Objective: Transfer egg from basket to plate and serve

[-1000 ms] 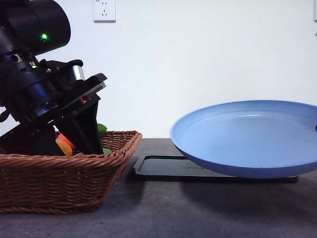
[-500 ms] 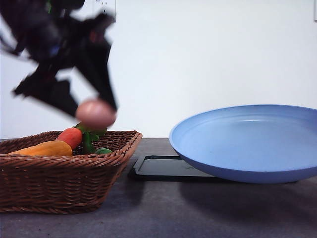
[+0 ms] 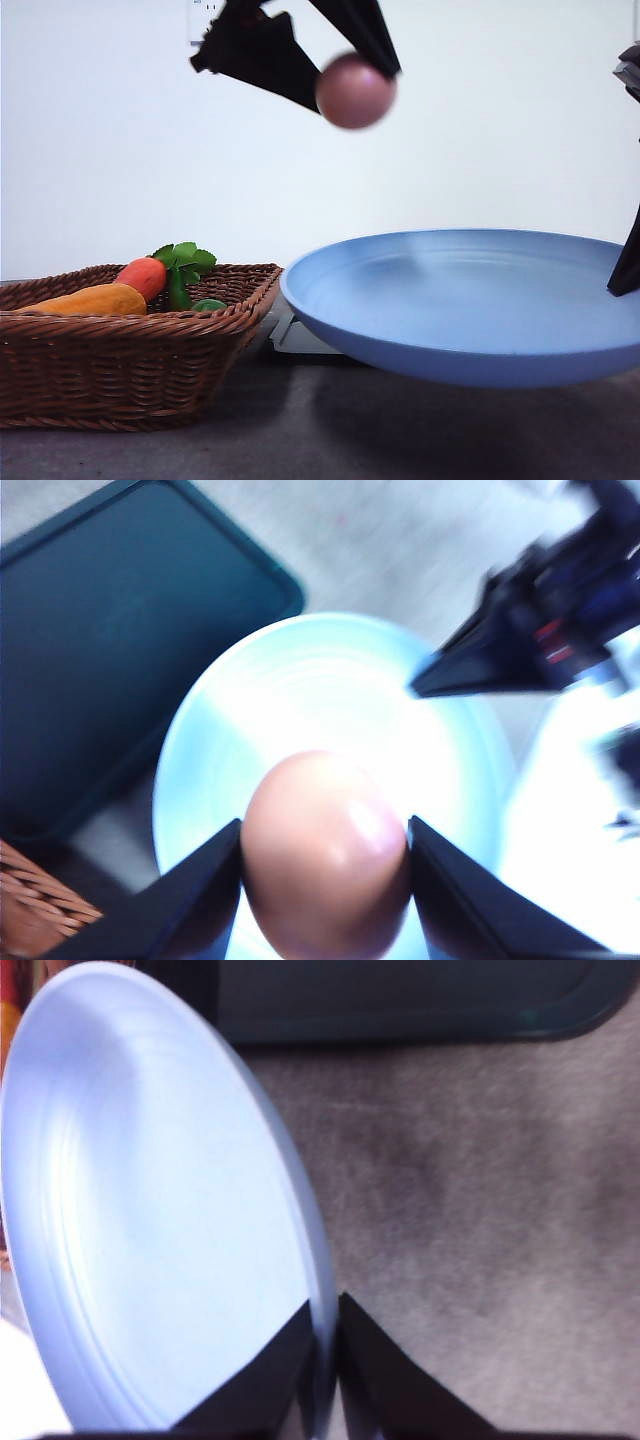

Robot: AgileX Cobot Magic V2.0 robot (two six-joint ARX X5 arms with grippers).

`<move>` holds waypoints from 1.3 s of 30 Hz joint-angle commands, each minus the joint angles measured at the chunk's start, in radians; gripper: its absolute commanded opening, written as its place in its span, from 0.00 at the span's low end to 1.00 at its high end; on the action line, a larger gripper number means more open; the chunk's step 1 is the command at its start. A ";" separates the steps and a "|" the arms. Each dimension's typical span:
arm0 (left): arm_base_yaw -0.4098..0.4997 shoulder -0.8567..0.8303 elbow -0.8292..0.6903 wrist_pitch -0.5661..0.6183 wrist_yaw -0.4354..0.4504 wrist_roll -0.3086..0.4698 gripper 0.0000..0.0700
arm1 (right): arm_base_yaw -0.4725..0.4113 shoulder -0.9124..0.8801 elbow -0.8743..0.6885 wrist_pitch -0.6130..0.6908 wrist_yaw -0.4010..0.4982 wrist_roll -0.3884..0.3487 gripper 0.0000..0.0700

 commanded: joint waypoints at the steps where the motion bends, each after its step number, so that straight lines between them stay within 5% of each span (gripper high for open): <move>1: -0.033 0.041 0.010 0.001 -0.051 0.063 0.31 | 0.005 0.008 0.015 0.010 -0.010 0.012 0.00; 14: -0.103 0.227 0.010 0.004 -0.063 0.079 0.32 | 0.006 0.008 0.015 -0.006 -0.059 0.010 0.00; 21: -0.107 0.229 0.012 0.009 -0.063 0.065 0.56 | 0.006 0.008 0.015 -0.017 -0.060 0.010 0.00; 24: -0.109 0.226 0.013 0.009 -0.064 0.056 0.59 | 0.006 0.008 0.015 -0.037 -0.060 0.010 0.00; 39: -0.045 -0.089 0.013 -0.046 -0.084 0.056 0.59 | 0.002 0.108 0.056 -0.043 -0.084 -0.001 0.00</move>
